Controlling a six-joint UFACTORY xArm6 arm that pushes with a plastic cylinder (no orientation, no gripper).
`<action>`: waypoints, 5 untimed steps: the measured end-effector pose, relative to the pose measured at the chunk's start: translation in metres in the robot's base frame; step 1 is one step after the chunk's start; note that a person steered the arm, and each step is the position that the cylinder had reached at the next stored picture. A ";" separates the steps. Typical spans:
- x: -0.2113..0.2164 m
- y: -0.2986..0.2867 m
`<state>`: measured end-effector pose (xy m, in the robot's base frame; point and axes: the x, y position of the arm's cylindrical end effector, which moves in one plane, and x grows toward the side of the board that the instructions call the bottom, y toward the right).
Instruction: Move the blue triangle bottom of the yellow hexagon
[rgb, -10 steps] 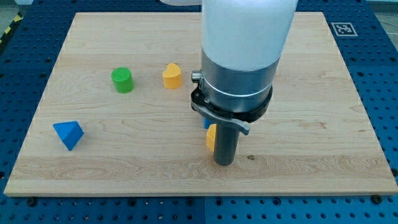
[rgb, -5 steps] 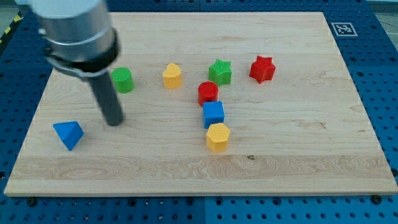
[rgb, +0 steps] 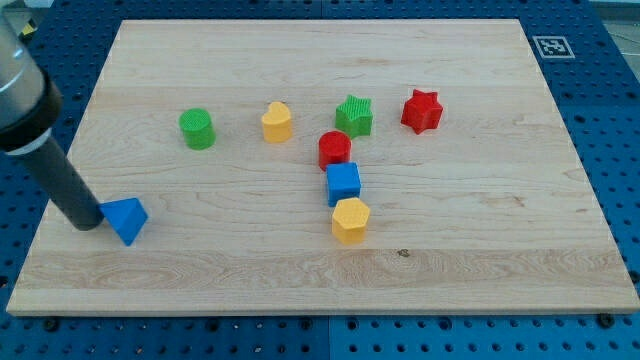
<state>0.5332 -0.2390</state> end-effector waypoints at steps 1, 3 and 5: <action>0.000 0.017; 0.018 0.063; 0.013 0.101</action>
<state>0.5462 -0.1380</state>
